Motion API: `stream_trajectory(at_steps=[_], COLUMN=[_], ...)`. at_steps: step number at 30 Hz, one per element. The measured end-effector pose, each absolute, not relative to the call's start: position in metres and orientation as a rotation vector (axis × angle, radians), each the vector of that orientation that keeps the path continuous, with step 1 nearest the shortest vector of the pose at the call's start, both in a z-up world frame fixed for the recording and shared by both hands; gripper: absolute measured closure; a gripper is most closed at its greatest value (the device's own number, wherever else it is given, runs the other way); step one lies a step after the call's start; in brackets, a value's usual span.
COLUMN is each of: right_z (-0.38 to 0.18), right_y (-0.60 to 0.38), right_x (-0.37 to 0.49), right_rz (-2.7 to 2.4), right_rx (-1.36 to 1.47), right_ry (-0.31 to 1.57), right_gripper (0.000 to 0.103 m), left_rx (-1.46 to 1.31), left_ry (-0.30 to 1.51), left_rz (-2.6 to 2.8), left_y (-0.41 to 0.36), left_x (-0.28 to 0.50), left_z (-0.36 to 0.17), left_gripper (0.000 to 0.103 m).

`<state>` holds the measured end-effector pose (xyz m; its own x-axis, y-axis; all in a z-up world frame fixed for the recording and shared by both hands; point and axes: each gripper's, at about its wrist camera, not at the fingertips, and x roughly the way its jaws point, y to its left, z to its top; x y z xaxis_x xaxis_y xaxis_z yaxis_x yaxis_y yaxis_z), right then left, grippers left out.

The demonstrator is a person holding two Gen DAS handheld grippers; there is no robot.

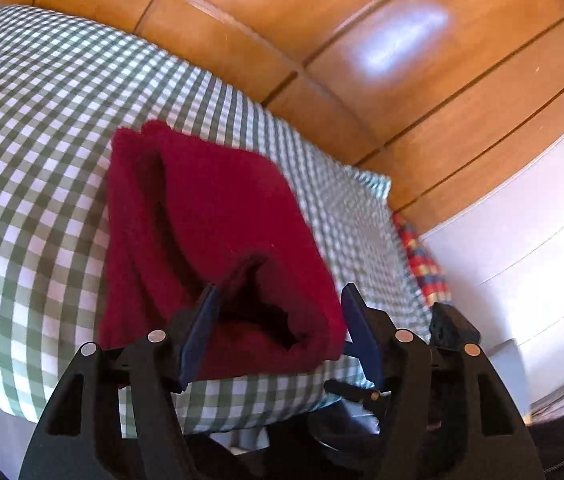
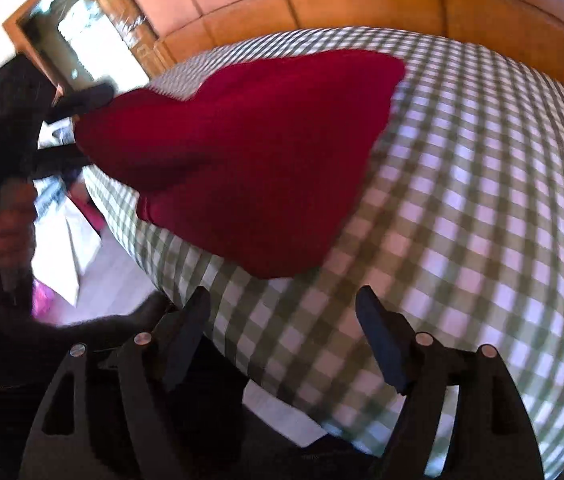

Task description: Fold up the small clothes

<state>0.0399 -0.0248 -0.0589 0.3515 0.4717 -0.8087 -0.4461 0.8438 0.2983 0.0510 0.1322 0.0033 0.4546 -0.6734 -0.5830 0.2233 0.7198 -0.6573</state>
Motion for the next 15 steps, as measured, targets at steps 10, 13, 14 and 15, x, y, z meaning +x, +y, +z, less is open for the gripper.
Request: stream_trajectory(at_steps=[10, 13, 14, 15], right_z=[-0.04, -0.051, -0.061, -0.065], right_y=[-0.023, -0.016, -0.014, -0.01], right_x=[0.047, 0.042, 0.04, 0.041], right_rz=[0.498, 0.488, 0.483, 0.482], right_rx=[0.086, -0.019, -0.049, -0.058], right_ry=[0.93, 0.971, 0.997, 1.014], right_gripper=[0.081, 0.083, 0.084, 0.084], left_rx=[-0.456, -0.38, -0.339, -0.272], left_ry=[0.778, 0.813, 0.843, 0.897], left_rz=[-0.651, -0.624, -0.593, -0.544], left_y=[0.127, 0.128, 0.128, 0.128], left_x=[0.048, 0.041, 0.039, 0.035], left_z=[0.033, 0.02, 0.01, -0.013], left_gripper=[0.096, 0.097, 0.097, 0.096])
